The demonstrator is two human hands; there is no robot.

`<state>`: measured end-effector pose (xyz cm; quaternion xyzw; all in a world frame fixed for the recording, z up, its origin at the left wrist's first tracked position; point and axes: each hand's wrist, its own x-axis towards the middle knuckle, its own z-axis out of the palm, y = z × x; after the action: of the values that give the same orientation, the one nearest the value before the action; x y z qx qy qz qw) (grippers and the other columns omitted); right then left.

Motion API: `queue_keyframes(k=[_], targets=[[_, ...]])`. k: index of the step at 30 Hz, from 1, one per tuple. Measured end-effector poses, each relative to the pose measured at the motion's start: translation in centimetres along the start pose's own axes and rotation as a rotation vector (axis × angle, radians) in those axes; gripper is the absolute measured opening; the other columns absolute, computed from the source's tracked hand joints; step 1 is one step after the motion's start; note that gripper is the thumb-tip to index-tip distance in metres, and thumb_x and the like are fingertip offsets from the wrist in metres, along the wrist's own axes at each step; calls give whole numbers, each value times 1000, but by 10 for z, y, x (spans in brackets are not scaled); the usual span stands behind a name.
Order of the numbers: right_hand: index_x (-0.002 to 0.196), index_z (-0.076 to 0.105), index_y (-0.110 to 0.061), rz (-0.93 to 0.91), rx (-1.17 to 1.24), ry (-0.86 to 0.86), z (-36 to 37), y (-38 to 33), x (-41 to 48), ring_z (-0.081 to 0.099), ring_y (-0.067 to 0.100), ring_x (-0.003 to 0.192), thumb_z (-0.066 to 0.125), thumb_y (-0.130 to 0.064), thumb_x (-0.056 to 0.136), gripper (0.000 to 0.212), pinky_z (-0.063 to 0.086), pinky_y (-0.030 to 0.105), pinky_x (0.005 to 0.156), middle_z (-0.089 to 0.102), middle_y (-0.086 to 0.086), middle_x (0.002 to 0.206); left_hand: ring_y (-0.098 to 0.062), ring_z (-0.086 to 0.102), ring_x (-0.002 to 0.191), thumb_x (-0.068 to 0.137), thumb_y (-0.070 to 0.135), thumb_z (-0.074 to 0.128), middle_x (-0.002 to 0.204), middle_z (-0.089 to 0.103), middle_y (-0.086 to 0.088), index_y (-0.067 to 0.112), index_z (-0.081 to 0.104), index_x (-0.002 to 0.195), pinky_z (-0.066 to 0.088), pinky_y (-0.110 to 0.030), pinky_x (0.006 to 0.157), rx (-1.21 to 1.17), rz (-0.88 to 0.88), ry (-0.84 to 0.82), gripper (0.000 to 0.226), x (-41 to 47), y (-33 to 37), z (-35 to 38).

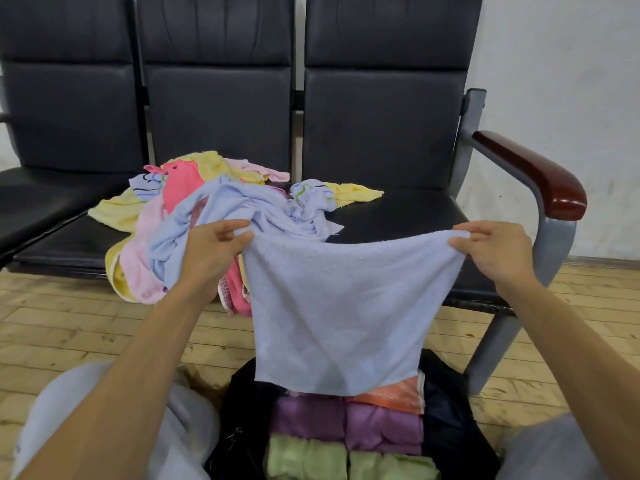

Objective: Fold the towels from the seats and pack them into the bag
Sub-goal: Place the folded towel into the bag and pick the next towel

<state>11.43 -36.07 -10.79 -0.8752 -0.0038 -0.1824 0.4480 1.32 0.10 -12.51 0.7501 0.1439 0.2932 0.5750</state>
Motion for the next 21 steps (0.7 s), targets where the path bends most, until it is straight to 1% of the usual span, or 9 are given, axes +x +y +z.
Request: queue_keyframes(k=[3, 5, 8, 12, 14, 16, 18, 20, 21], targets=[[104, 74, -11, -44, -102, 4, -2, 1, -1, 57, 18, 91, 71, -17, 88, 17, 48, 32, 89, 69, 9, 107, -8, 51, 66, 84, 7, 72, 74, 56, 2, 9, 71, 109, 45, -28, 72, 256, 119, 72, 25, -3, -1, 2], [100, 75, -9, -61, -124, 14, -5, -1, -4, 58, 18, 88, 71, -16, 87, 15, 48, 31, 86, 69, 9, 100, -11, 55, 72, 85, 10, 72, 81, 64, -3, 8, 73, 105, 43, -25, 75, 342, 171, 132, 21, -7, 0, 3], [98, 75, -7, -49, -97, 39, -9, -2, -7, 58, 18, 86, 72, -15, 87, 14, 48, 28, 84, 68, 8, 94, -11, 58, 79, 85, 11, 72, 92, 72, -8, 5, 76, 98, 44, -24, 80, 373, 232, 179, 15, -12, 2, 7], [98, 74, -6, -54, -76, 65, -12, 0, -10, 57, 15, 84, 69, -15, 89, 14, 45, 25, 80, 63, 4, 90, -14, 56, 83, 86, 11, 70, 90, 67, -1, 4, 74, 94, 43, -27, 83, 343, 225, 191, 11, -9, 3, 14], [98, 69, -7, -74, -64, 98, -11, 1, -10, 54, 14, 84, 65, -15, 92, 10, 42, 24, 77, 59, 2, 92, -16, 54, 87, 88, 12, 68, 94, 64, -1, 7, 71, 91, 36, -23, 79, 341, 238, 180, 6, -4, 7, 18], [99, 59, -12, -65, -9, 119, -11, 0, -7, 58, 16, 81, 59, -16, 96, 4, 48, 24, 71, 57, 3, 95, -16, 53, 85, 90, 11, 64, 96, 62, -4, 5, 66, 92, 32, -17, 72, 331, 258, 166, 6, 2, 12, 26], [103, 49, -16, -33, 53, 111, -10, -1, 0, 62, 20, 77, 54, -18, 99, 6, 53, 24, 62, 55, 4, 96, -20, 55, 74, 94, 9, 59, 90, 60, -5, 1, 59, 96, 39, -19, 61, 271, 235, 125, 8, 9, 21, 36], [105, 45, -18, -40, 61, 111, -10, -1, 10, 64, 24, 81, 53, -18, 100, 10, 57, 31, 64, 54, 4, 96, -25, 58, 56, 98, 10, 53, 82, 57, -7, 4, 52, 97, 46, -20, 44, 190, 156, 51, 6, 20, 31, 48], [106, 46, -18, -58, 55, 126, -10, -2, 16, 64, 25, 83, 53, -17, 100, 10, 59, 34, 68, 55, 5, 96, -26, 60, 52, 99, 11, 50, 82, 55, -8, 6, 50, 99, 49, -23, 43, 148, 109, 15, 6, 26, 35, 53]])
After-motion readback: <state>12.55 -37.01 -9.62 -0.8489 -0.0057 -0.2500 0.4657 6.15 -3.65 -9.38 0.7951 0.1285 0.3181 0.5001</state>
